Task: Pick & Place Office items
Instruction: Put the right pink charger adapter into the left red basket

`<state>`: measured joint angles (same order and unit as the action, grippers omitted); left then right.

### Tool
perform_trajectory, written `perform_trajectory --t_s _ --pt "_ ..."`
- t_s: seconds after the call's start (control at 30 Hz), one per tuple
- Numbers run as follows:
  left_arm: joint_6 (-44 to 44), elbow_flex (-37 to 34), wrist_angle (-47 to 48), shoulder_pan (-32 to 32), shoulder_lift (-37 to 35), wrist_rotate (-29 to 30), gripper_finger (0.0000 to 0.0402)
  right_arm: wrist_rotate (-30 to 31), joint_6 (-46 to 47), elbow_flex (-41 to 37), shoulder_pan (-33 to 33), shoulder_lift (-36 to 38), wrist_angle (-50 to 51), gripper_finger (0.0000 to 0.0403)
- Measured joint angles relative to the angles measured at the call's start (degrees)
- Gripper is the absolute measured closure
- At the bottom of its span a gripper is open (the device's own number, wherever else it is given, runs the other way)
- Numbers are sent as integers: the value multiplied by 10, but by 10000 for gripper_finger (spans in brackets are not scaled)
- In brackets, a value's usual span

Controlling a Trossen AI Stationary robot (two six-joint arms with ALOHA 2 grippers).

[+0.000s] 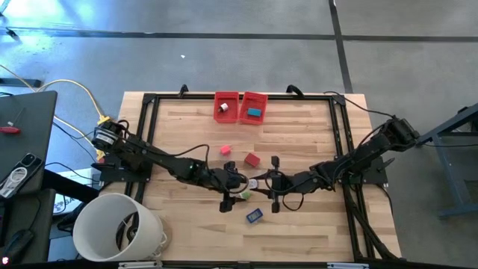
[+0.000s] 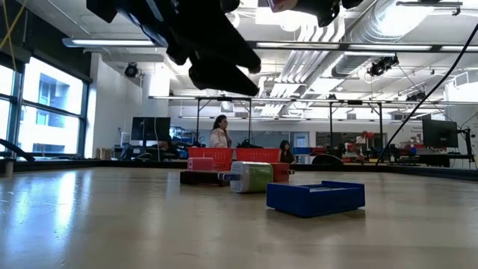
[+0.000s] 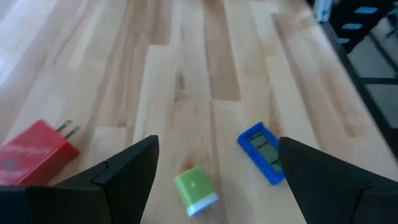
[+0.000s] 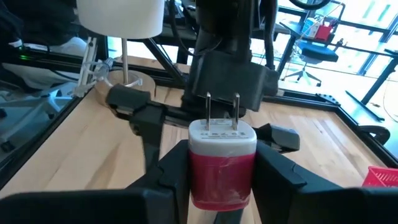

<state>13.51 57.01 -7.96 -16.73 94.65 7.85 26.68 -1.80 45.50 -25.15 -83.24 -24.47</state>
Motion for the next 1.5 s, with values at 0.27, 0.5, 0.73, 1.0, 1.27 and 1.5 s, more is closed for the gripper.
perform_trajectory --t_s 0.27,0.5,0.73,1.0,1.27,1.5 --pt "1 0 -4 -1 0 -7 80 -13 0 0 0 0 2 286" --pt "2 0 -13 -1 0 -6 80 -13 0 0 0 0 3 286" --pt "3 0 -22 -1 0 -6 80 -13 0 0 0 0 3 286" --pt "2 0 -62 -1 0 -5 80 -11 0 0 0 0 3 286" --pt "-109 0 -60 -1 0 7 81 -9 0 0 0 0 3 286" --pt "-271 0 -60 -31 0 167 90 -12 4 0 0 0 3 286"
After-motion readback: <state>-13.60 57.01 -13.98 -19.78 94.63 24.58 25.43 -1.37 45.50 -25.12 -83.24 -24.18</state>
